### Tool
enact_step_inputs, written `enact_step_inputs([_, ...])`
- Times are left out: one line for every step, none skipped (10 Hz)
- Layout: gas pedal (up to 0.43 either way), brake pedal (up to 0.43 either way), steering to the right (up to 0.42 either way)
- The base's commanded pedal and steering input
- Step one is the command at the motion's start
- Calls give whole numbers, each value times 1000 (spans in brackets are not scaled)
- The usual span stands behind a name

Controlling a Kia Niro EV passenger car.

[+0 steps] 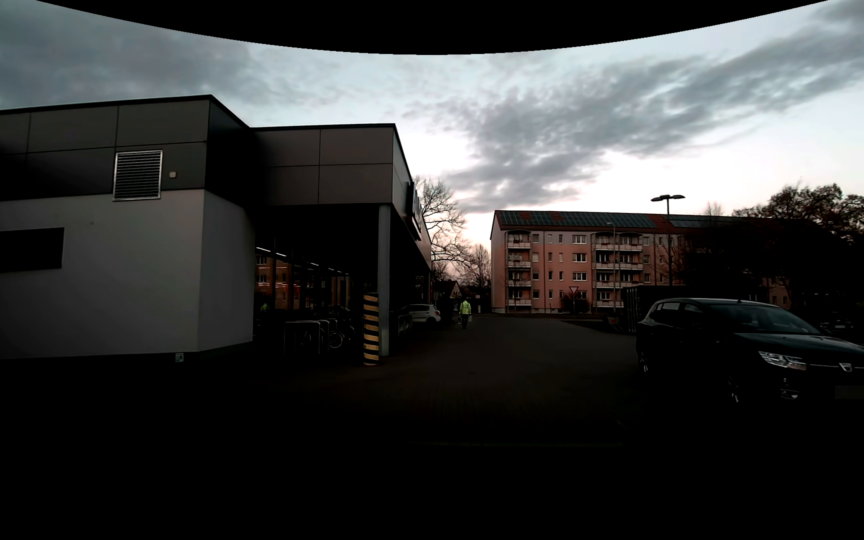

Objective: Follow the waypoints while adhering to traffic rules and regulations

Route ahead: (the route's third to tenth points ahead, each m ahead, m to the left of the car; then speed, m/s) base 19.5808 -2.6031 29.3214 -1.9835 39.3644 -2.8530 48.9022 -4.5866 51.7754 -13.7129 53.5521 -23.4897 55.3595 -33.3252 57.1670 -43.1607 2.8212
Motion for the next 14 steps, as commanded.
enact_step_inputs([157,0,85])
enact_step_inputs([157,0,86])
enact_step_inputs([157,0,86])
enact_step_inputs([138,0,85])
enact_step_inputs([98,0,81])
enact_step_inputs([47,0,77])
enact_step_inputs([0,0,73])
enact_step_inputs([0,0,72])
enact_step_inputs([0,0,72])
enact_step_inputs([0,0,70])
enact_step_inputs([0,0,65])
enact_step_inputs([0,0,57])
enact_step_inputs([0,0,51])
enact_step_inputs([0,0,44])
